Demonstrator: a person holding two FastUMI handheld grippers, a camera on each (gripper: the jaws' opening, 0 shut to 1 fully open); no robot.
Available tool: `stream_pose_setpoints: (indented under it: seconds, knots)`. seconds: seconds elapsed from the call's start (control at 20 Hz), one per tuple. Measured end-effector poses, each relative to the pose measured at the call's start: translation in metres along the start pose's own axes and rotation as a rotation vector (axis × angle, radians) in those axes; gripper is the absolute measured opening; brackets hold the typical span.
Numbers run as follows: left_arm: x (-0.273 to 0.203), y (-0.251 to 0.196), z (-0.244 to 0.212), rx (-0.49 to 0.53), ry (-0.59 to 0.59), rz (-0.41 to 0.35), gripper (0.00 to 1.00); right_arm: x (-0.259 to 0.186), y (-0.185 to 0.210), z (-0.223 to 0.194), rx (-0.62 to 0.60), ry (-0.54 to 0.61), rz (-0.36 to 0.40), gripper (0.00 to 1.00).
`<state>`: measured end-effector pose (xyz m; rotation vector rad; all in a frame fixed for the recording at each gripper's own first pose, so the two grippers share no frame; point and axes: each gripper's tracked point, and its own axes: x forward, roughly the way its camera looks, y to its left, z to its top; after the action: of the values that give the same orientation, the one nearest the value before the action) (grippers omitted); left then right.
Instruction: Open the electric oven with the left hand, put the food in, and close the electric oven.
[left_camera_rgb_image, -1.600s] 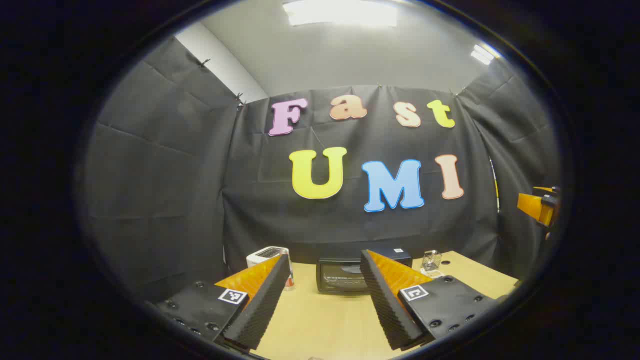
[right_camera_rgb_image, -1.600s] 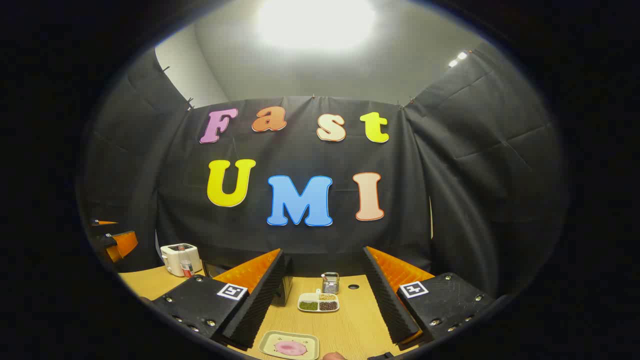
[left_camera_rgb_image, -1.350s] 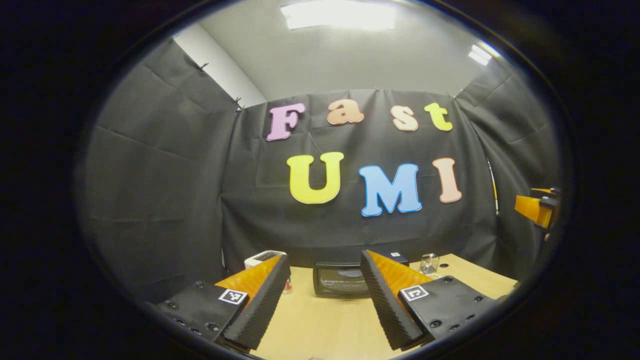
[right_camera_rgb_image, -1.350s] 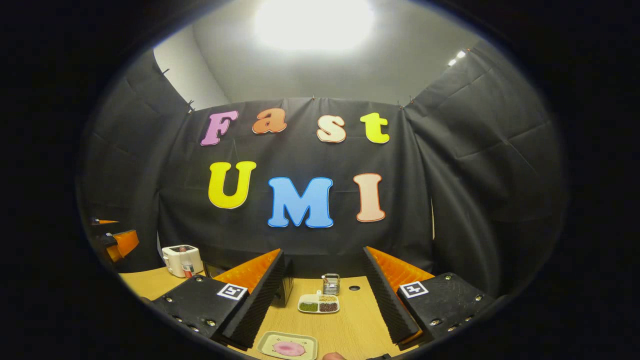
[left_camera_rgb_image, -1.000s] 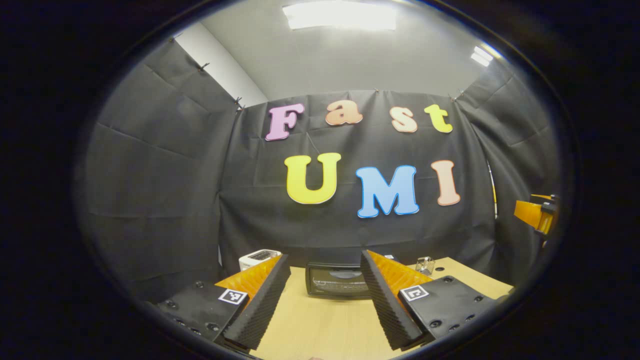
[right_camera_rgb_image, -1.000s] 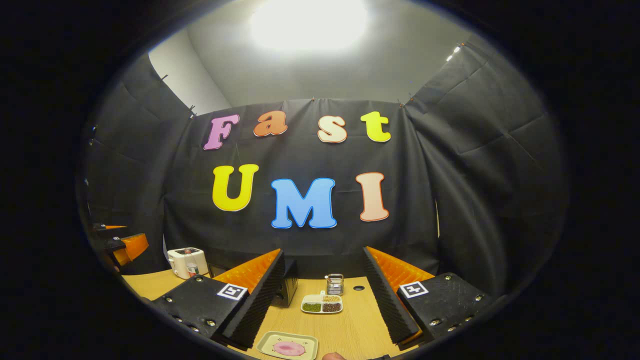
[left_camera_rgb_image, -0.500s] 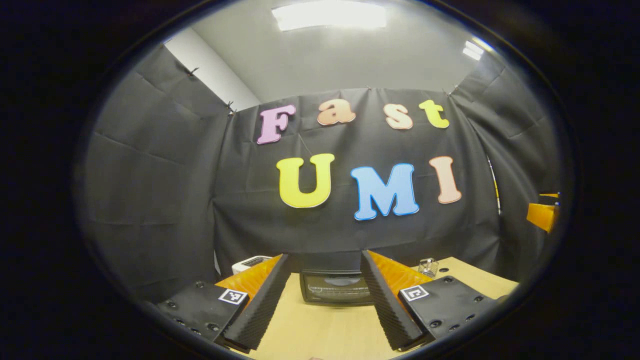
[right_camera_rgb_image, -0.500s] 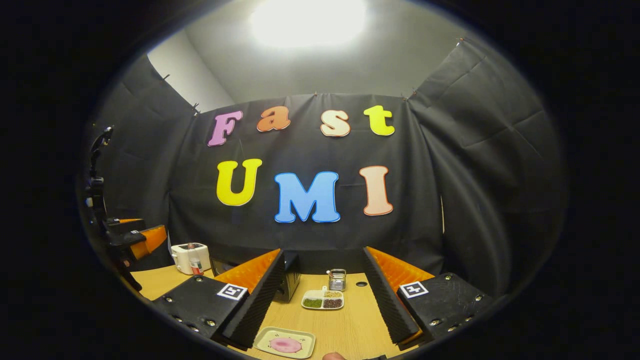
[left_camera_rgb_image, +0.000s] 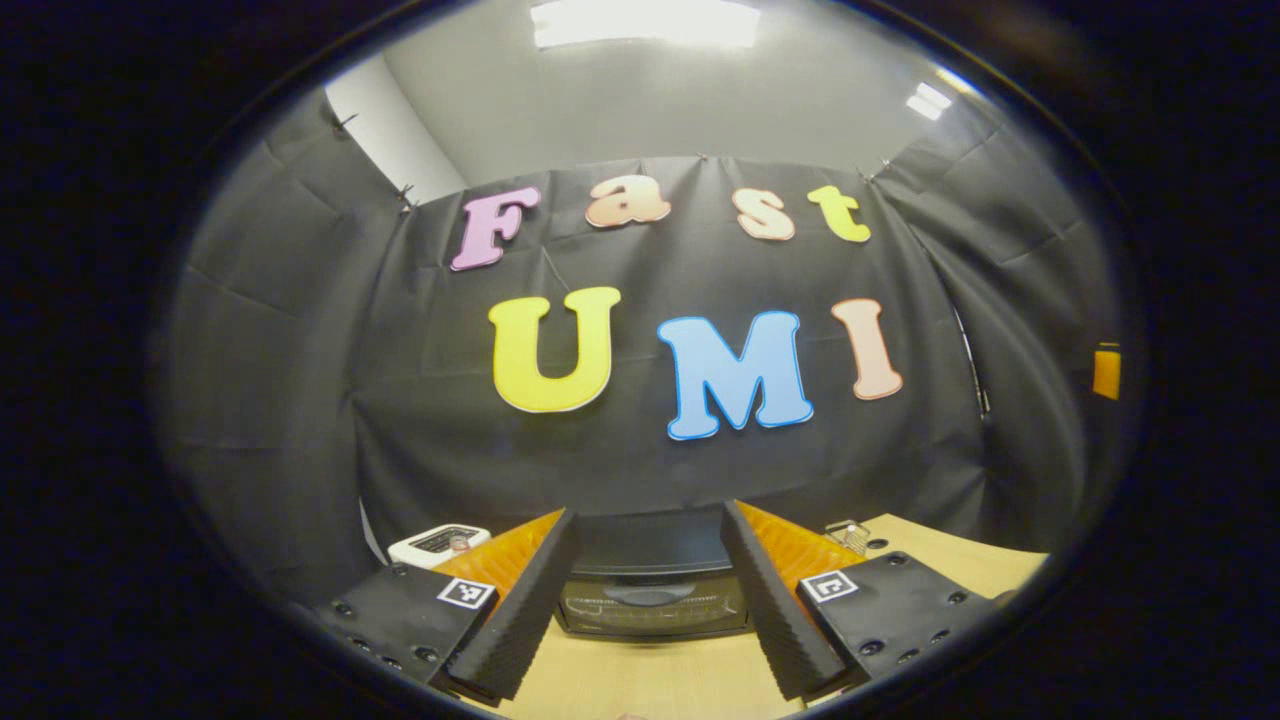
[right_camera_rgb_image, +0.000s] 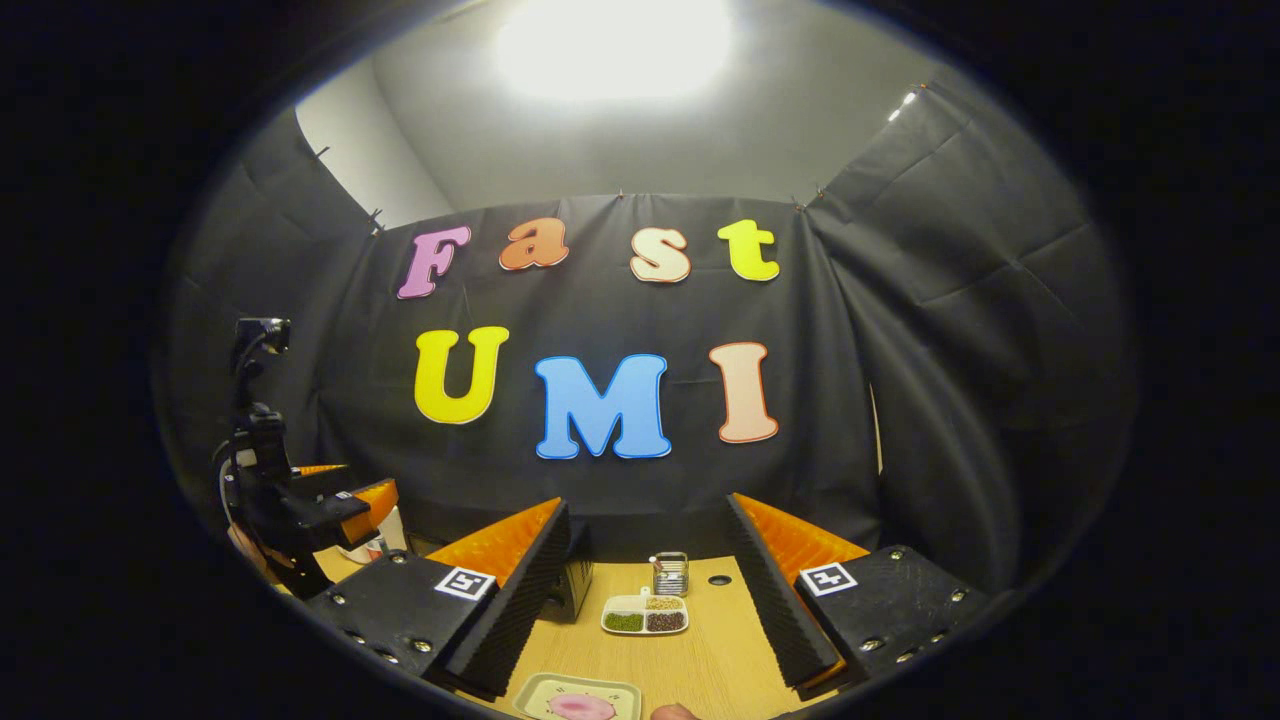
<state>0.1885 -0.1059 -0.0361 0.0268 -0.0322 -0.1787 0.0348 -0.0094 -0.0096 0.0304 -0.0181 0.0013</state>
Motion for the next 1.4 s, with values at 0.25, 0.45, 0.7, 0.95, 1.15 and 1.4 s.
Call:
stream_pose_setpoints:
  seconds: [0.25, 0.45, 0.7, 0.95, 1.15, 1.4]
  knots:
    - [0.064, 0.004, -0.050, -0.026, 0.066, -0.039, 0.95, 0.016, 0.015, -0.005, 0.000, 0.009, -0.061, 0.95]
    - [0.105, 0.004, -0.095, -0.015, 0.132, -0.069, 0.95, 0.029, 0.025, -0.017, -0.023, 0.042, -0.099, 0.95]
    - [0.143, 0.004, -0.147, -0.009, 0.207, -0.090, 1.00, 0.041, 0.031, -0.020, -0.051, 0.056, -0.147, 0.95]
    - [0.157, -0.001, -0.187, -0.001, 0.260, -0.104, 0.95, 0.045, 0.031, -0.032, -0.067, 0.103, -0.169, 0.95]
    - [0.161, -0.001, -0.197, -0.008, 0.256, -0.086, 1.00, 0.042, 0.028, -0.027, -0.079, 0.098, -0.183, 0.95]
    - [0.154, 0.000, -0.202, -0.026, 0.257, -0.070, 0.97, 0.038, 0.024, -0.023, -0.107, 0.094, -0.185, 0.95]
